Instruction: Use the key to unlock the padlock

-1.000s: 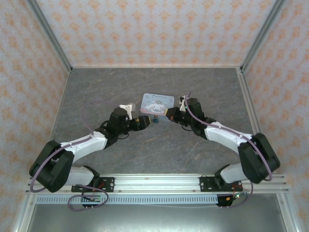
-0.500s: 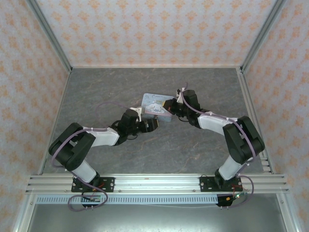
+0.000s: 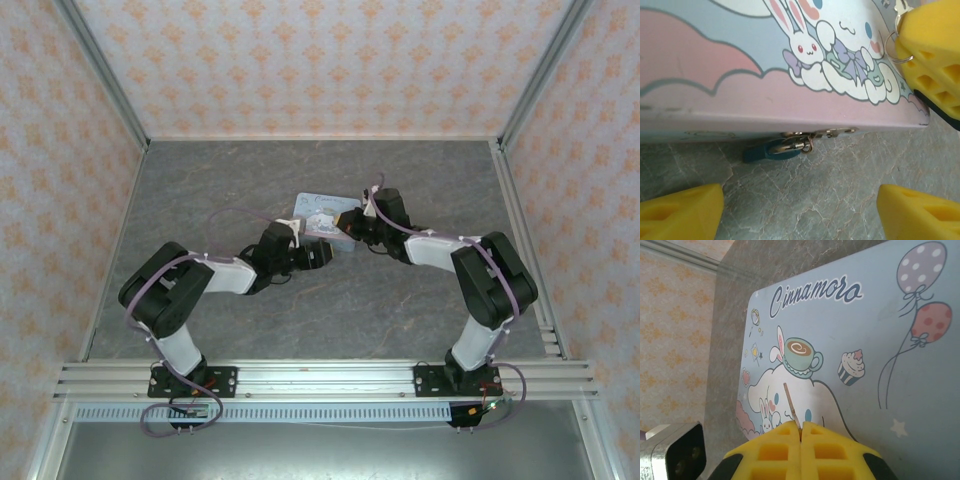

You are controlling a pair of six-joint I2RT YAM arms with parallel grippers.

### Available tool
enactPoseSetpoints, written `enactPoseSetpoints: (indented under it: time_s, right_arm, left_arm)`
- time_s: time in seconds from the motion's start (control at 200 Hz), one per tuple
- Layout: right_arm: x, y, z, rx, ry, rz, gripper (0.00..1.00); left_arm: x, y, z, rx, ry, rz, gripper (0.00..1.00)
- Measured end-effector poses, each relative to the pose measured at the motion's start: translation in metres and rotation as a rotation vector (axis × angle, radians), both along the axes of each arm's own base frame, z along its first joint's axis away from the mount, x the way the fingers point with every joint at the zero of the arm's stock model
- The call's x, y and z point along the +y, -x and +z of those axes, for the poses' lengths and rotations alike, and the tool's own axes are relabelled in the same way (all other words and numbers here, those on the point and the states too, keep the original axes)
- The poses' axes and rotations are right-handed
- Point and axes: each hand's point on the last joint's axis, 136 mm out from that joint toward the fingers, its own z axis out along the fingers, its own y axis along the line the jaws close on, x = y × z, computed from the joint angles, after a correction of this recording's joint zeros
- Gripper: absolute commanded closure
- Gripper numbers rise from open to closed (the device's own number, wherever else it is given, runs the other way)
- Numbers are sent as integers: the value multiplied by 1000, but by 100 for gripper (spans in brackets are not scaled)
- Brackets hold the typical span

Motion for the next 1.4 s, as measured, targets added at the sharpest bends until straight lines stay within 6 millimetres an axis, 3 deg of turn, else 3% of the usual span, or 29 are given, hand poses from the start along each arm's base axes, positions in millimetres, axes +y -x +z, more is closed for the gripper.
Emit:
enactPoseSetpoints:
  time_s: [0.26,0.591,1.066,1.396]
  right_arm:
    - [-2,4,0,-15,-4,1,100]
    - [-3,4,1,-22,-5,-4,100]
    - [-6,4,1,-25,-2,-13,100]
    - [-6,5,1,-27,-4,-13,100]
  left_arm:
    - [-3,-10,-4,-18,-12,8,21]
    - [-13,-24,-8,-26,-5,3,33]
    - [-30,-24,-12,-18,13,-11,51]
    - [-30,-26,-16,11,32,18,61]
